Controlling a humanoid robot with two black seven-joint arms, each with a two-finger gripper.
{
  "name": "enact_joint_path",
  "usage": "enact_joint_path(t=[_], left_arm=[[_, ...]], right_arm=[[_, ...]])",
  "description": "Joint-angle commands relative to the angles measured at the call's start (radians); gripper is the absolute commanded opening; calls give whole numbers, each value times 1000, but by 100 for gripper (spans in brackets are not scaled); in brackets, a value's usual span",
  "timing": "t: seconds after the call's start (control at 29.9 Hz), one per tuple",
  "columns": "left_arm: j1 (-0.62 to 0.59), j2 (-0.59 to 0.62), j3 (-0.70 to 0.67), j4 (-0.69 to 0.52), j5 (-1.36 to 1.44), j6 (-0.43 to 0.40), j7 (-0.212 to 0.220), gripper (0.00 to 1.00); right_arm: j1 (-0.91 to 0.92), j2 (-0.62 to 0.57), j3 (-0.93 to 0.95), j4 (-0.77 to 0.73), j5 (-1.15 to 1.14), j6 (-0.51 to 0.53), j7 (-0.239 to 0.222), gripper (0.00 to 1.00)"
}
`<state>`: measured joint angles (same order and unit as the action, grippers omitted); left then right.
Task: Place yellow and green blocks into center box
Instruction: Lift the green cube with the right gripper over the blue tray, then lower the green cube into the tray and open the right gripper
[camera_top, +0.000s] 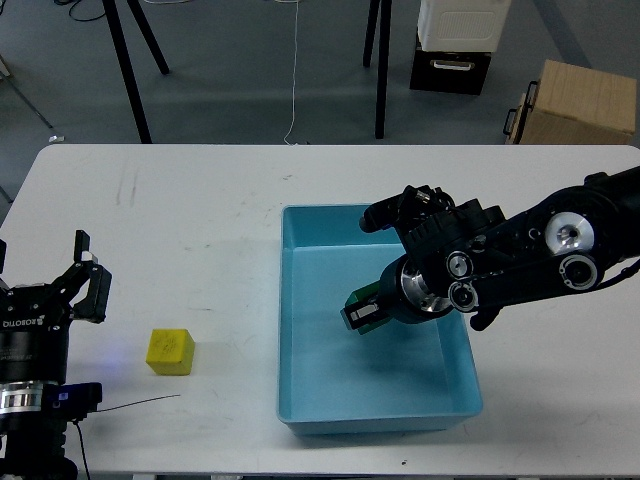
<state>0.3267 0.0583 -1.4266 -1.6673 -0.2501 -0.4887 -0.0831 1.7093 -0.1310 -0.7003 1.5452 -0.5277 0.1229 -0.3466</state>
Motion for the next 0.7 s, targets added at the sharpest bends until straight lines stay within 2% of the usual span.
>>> enact_joint_path(t=[0.0, 0.13, 0.37, 0.47, 0.67], left_arm=[[0, 1, 0, 0, 0, 0, 0, 100], [2, 2, 0, 0, 0, 0, 0, 100], [2, 2, 1, 0, 0, 0, 0, 100], [2, 2, 0, 0, 0, 0, 0, 100], [2, 2, 0, 0, 0, 0, 0, 100]], right_arm=[[-5, 17, -5, -8, 0, -3, 0, 14], [-10, 27, -7, -10, 2, -3, 0, 22], [-19, 44, -7, -10, 35, -11, 0, 58], [-19, 45, -5, -10, 35, -17, 0, 64], [-19, 44, -5, -10, 35, -19, 0, 69]])
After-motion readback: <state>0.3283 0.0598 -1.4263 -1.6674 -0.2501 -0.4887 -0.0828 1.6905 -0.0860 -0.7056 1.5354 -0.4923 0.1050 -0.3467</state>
